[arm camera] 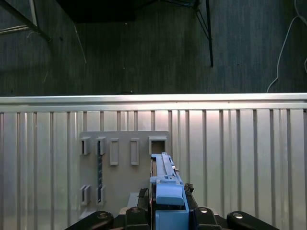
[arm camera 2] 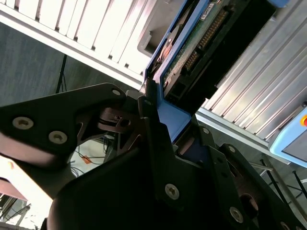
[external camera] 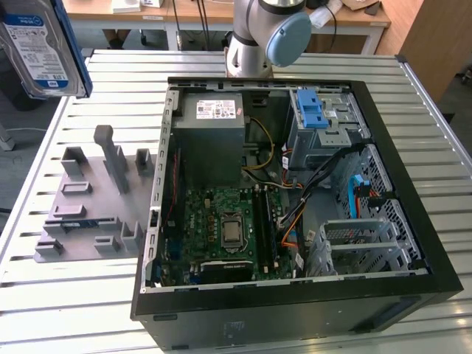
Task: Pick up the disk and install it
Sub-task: 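Pick up the disk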
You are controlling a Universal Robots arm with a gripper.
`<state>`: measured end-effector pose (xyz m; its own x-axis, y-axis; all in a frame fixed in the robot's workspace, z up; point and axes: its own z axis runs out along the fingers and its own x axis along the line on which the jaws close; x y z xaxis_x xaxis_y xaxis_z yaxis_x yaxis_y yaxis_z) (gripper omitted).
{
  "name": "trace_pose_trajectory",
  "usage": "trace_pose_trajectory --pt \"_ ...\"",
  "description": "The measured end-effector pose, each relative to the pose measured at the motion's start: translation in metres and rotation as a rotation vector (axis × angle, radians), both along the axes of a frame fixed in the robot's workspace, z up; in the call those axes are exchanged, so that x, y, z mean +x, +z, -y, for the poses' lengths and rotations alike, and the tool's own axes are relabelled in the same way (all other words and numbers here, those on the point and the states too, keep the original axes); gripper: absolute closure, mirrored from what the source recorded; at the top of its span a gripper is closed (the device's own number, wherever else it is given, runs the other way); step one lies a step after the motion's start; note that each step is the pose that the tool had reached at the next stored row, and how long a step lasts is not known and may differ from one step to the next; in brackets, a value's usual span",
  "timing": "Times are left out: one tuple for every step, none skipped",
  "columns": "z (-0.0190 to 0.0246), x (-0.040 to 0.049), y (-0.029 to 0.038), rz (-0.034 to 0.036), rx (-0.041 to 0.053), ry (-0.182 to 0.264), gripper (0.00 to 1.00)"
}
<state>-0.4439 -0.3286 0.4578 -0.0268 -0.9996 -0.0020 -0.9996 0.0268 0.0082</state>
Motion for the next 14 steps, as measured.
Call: trace_pose_trajectory --pt "0.0 0.0 0.0007 0.0 0.0 0.0 0.64" --pt "0.0 0.0 0.0016 -0.0001 0.0 0.0 0.64" --pt "0.0 0.0 0.0023 -0.0001 0.0 0.0 0.64" --pt "0.0 0.0 0.0031 -0.0001 0.0 0.0 0.64" --pt "0.0 0.0 0.0039 -0.0001 0.0 0.0 0.64" --pt "0.0 0.0 0.0046 -0.0001 0.0 0.0 0.64" --pt "0.0 0.0 0.0053 0.0 0.0 0.0 0.64" --pt "0.0 0.0 0.0061 -0.0001 0.0 0.0 0.64" --pt "0.0 0.0 0.0068 -0.0001 0.0 0.0 0.64" --pt "0.0 0.0 0.0077 -0.0001 0.0 0.0 0.64" --pt "0.0 0.0 0.0084 0.0 0.0 0.0 0.64" --pt "0.0 0.0 0.0092 -0.0001 0.0 0.0 0.64" --pt "0.0 0.0 0.0099 -0.0001 0.0 0.0 0.64" --pt "0.0 0.0 0.0106 0.0 0.0 0.0 0.64"
